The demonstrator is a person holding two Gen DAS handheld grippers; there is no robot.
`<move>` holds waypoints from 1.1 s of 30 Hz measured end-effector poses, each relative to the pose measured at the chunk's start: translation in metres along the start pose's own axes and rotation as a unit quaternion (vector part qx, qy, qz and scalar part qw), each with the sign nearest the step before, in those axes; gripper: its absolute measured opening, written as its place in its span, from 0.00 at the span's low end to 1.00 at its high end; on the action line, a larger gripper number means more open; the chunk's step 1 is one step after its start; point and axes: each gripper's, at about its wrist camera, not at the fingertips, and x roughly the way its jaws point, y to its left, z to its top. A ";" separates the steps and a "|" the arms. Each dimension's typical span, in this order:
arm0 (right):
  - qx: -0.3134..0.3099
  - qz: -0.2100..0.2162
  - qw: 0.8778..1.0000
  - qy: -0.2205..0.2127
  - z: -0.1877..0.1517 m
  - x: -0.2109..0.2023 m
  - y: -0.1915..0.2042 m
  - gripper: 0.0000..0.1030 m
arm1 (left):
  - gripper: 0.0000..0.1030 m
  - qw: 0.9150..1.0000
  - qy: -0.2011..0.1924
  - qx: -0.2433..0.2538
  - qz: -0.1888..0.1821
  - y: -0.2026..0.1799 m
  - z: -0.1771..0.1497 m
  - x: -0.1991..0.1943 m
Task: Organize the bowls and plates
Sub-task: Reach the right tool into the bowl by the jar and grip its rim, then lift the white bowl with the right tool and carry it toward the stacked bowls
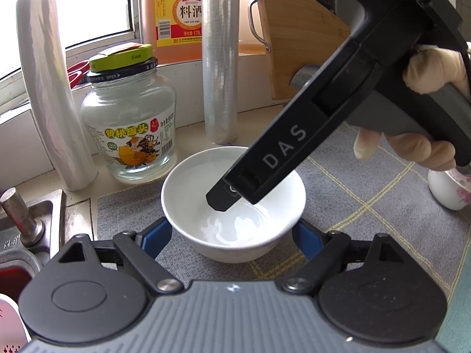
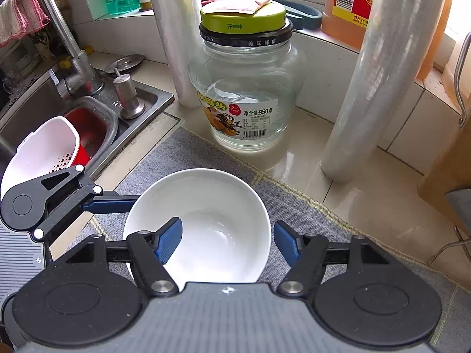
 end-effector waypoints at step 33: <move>-0.010 0.012 1.000 0.018 0.003 0.002 0.000 0.73 | 0.87 1.000 -0.007 0.017 -0.011 0.000 -0.001 0.001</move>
